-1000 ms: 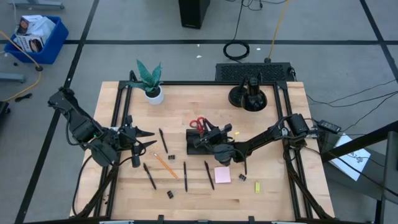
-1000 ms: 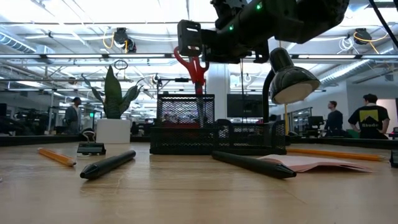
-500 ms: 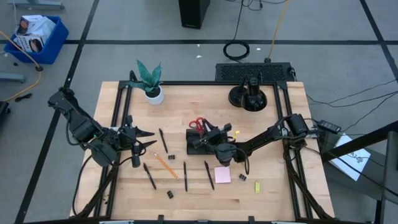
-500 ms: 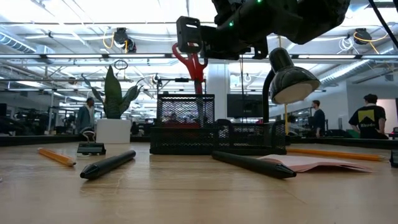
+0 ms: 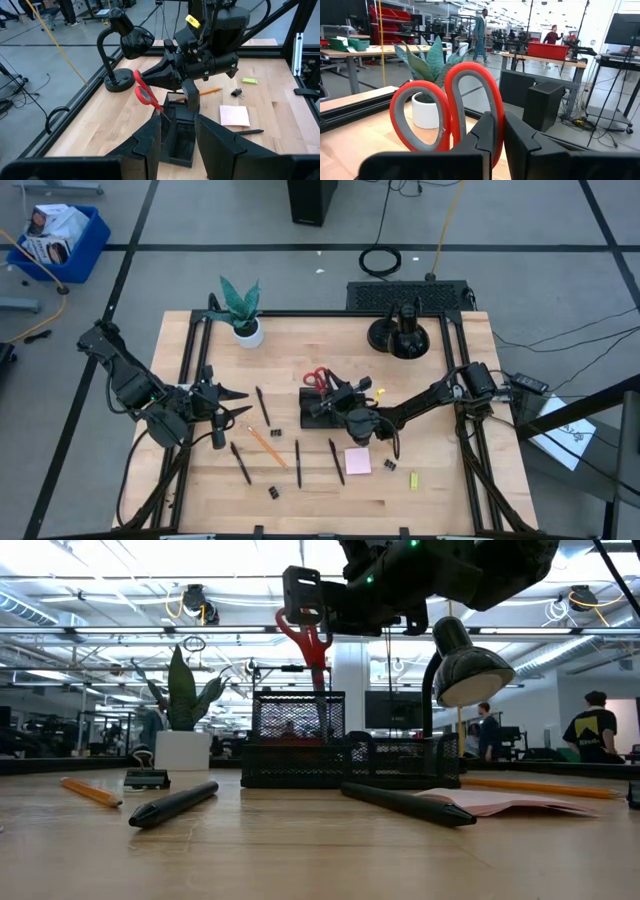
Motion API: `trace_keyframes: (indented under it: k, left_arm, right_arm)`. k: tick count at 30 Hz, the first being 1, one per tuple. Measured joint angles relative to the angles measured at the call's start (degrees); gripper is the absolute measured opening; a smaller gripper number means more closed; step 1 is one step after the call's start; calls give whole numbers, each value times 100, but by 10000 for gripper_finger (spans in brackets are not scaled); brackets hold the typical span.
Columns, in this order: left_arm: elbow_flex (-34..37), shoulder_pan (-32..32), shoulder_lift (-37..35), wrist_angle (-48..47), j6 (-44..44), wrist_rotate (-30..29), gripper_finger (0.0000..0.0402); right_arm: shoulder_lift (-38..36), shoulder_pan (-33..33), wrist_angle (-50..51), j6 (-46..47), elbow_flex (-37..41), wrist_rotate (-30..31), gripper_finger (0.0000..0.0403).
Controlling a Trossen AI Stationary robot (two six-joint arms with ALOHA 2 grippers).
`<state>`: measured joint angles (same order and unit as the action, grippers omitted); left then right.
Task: Pick and place office supplies into organizer
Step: Put the scissor into the desk organizer
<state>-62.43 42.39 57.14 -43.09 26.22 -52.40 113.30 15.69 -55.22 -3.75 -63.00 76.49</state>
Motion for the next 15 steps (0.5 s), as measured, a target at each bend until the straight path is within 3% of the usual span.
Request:
trace_keyframes:
  k: [15]
  left_arm:
    - [0, 1, 0, 0, 0, 0, 127]
  right_arm:
    - [-4, 2, -91, -224, -2, -13, 14]
